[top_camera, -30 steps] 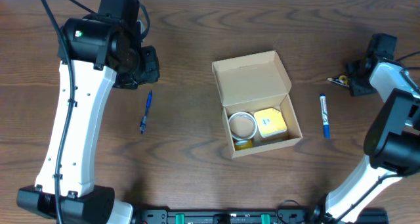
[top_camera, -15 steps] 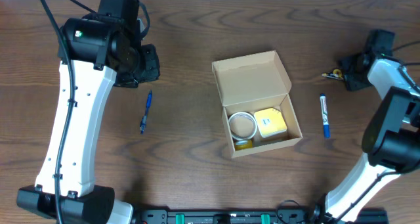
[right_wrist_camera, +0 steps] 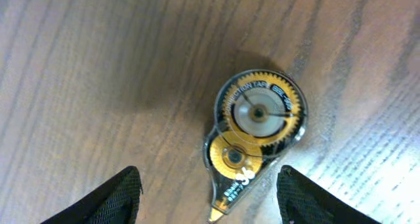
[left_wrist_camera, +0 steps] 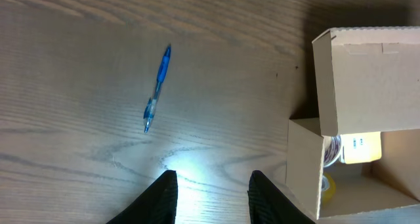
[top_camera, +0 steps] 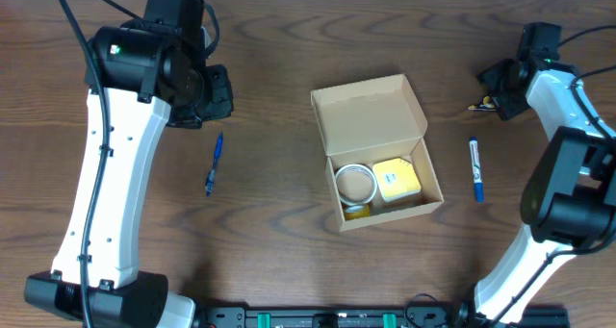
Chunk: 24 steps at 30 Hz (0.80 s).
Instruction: Pack container
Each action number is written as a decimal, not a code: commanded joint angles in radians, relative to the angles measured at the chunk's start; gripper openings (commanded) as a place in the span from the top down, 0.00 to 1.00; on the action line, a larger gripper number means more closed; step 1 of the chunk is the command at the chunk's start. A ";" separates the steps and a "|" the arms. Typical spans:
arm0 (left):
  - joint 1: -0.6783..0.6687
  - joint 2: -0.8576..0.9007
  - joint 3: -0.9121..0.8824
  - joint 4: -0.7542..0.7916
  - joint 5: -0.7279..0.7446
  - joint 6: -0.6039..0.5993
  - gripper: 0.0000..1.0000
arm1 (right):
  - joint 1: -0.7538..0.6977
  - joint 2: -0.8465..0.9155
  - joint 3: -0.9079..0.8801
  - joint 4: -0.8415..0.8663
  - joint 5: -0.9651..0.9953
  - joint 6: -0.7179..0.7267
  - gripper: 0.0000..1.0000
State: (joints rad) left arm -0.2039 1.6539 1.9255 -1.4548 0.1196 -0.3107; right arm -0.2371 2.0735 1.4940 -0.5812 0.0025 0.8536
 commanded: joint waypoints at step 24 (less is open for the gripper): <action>0.000 -0.021 0.000 0.011 -0.025 0.000 0.64 | 0.005 0.023 0.016 -0.040 0.080 -0.033 0.30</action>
State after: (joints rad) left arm -0.2039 1.6539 1.9255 -1.4403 0.1047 -0.3111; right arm -0.2371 2.0735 1.4940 -0.6147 0.0608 0.8391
